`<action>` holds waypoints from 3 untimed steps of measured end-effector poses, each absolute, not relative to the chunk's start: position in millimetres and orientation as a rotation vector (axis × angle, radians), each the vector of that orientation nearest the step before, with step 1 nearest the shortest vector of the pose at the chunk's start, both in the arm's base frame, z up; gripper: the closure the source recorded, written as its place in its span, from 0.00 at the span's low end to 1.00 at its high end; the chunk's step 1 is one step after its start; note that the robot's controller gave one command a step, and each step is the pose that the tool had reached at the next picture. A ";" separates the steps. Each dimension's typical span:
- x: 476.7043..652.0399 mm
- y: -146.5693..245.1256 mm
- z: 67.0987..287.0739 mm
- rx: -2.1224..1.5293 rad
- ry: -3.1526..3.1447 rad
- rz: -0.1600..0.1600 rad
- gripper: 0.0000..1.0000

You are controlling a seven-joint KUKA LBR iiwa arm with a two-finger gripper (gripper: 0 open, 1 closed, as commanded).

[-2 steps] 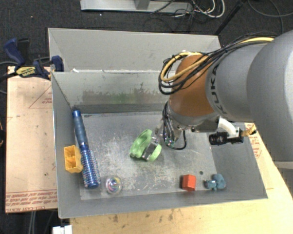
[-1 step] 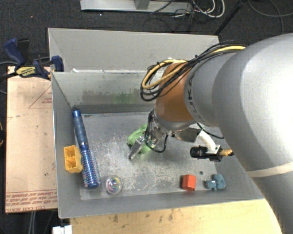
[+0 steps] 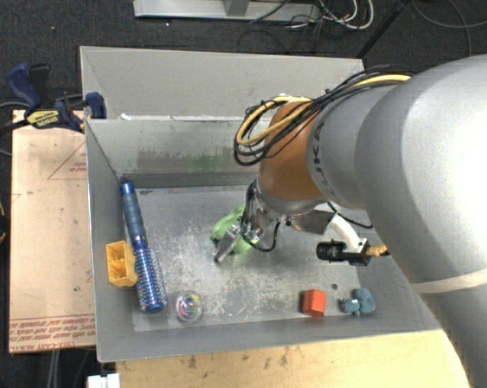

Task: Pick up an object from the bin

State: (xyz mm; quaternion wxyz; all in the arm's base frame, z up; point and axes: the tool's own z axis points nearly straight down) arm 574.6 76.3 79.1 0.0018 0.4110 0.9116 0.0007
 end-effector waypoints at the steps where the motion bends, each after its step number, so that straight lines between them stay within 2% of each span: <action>1: 575.7 76.5 80.4 1.289 2.858 0.005 1.00; 2: 577.3 76.9 136.6 1.285 2.861 0.005 1.00; 3: 577.9 77.1 155.5 1.282 2.866 0.003 1.00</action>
Offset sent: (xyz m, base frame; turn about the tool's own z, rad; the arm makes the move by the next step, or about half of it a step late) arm 0.0000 0.0000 0.0000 0.0000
